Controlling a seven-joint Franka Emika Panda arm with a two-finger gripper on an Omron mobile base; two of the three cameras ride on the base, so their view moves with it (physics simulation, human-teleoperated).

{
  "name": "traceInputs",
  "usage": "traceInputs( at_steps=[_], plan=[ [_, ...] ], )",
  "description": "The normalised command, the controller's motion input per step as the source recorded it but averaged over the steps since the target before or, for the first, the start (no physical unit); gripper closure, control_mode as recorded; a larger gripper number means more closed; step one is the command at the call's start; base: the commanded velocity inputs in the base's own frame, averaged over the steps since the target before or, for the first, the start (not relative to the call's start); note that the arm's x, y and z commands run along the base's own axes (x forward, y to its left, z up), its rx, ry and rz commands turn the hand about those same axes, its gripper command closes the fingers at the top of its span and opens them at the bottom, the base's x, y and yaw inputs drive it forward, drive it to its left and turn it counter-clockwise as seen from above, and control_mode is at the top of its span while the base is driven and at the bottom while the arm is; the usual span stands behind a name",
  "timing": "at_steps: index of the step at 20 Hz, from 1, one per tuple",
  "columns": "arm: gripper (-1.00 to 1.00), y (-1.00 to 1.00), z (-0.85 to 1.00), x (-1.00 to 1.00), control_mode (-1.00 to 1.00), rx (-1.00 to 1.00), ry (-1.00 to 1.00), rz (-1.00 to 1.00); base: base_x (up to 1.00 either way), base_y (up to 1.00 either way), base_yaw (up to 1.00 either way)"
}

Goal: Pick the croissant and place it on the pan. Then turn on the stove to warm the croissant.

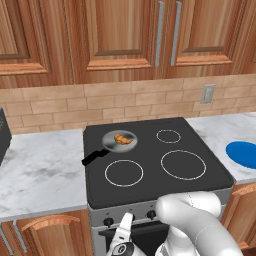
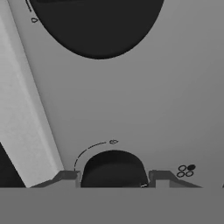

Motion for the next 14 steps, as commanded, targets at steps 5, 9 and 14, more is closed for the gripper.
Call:
traceInputs(
  at_steps=[5, 9, 14],
  plan=[
    [1.00, 0.14, 0.00, -0.10, -1.00, -0.38, -0.02, 0.00, 0.00, 0.00, 0.00],
    [1.00, 0.15, 0.01, -0.09, -1.00, -0.41, -0.01, 0.00, 0.00, 0.00, 0.00],
    [1.00, 0.16, 0.00, -0.08, -1.00, -0.46, 0.00, 0.00, 0.00, 0.00, 0.00]
  ],
)
